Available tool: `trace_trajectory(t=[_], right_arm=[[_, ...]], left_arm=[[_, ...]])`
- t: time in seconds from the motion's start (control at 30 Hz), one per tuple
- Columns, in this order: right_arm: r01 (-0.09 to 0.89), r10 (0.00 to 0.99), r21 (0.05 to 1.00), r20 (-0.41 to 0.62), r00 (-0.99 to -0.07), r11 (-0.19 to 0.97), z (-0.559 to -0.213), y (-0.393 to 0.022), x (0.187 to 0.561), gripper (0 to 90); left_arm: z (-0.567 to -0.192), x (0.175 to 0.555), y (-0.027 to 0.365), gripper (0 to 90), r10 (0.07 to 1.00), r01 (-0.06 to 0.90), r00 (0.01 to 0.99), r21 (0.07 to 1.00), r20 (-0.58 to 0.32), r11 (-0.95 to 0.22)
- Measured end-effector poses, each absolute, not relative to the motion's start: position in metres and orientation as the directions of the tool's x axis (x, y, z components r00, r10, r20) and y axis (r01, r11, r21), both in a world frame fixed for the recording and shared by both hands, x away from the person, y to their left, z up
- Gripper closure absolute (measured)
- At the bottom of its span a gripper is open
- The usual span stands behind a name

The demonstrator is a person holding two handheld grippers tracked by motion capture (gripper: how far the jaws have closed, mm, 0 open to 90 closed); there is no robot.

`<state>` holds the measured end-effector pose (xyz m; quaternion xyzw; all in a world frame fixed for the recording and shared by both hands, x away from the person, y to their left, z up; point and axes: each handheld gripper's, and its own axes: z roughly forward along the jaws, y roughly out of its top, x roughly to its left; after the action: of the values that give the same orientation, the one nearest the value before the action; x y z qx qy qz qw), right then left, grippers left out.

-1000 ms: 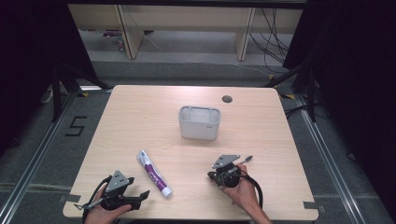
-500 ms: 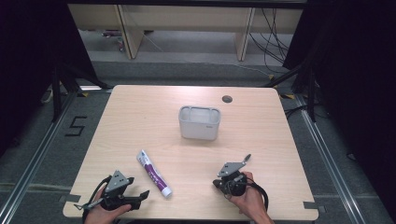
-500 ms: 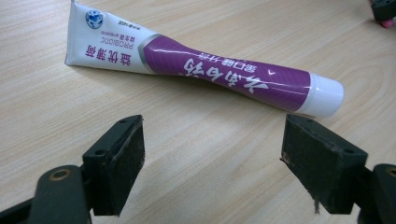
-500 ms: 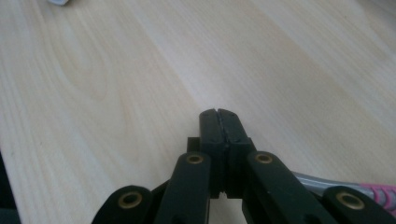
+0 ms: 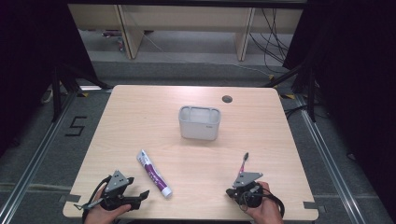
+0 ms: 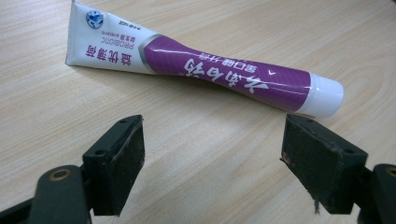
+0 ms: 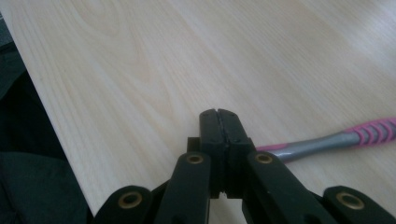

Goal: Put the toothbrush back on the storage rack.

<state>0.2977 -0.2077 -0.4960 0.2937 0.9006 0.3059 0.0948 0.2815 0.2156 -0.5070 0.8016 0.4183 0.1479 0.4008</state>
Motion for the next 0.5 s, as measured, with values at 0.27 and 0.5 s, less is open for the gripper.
trace_trajectory(t=[0.27, 0.5], right_arm=[[0.49, 0.612, 0.602, 0.003, -0.79, 0.63, -0.494, -0.229, 0.289, 90.0], [0.505, 0.638, 0.608, -0.002, -0.77, 0.612, -0.493, -0.246, 0.286, 90.0]], left_arm=[[-0.507, 0.281, 0.215, 21.1, 0.791, 0.552, 0.604, 0.768, -0.099, -0.325], [-0.507, 0.281, 0.215, 21.1, 0.79, 0.552, 0.605, 0.766, -0.098, -0.328]])
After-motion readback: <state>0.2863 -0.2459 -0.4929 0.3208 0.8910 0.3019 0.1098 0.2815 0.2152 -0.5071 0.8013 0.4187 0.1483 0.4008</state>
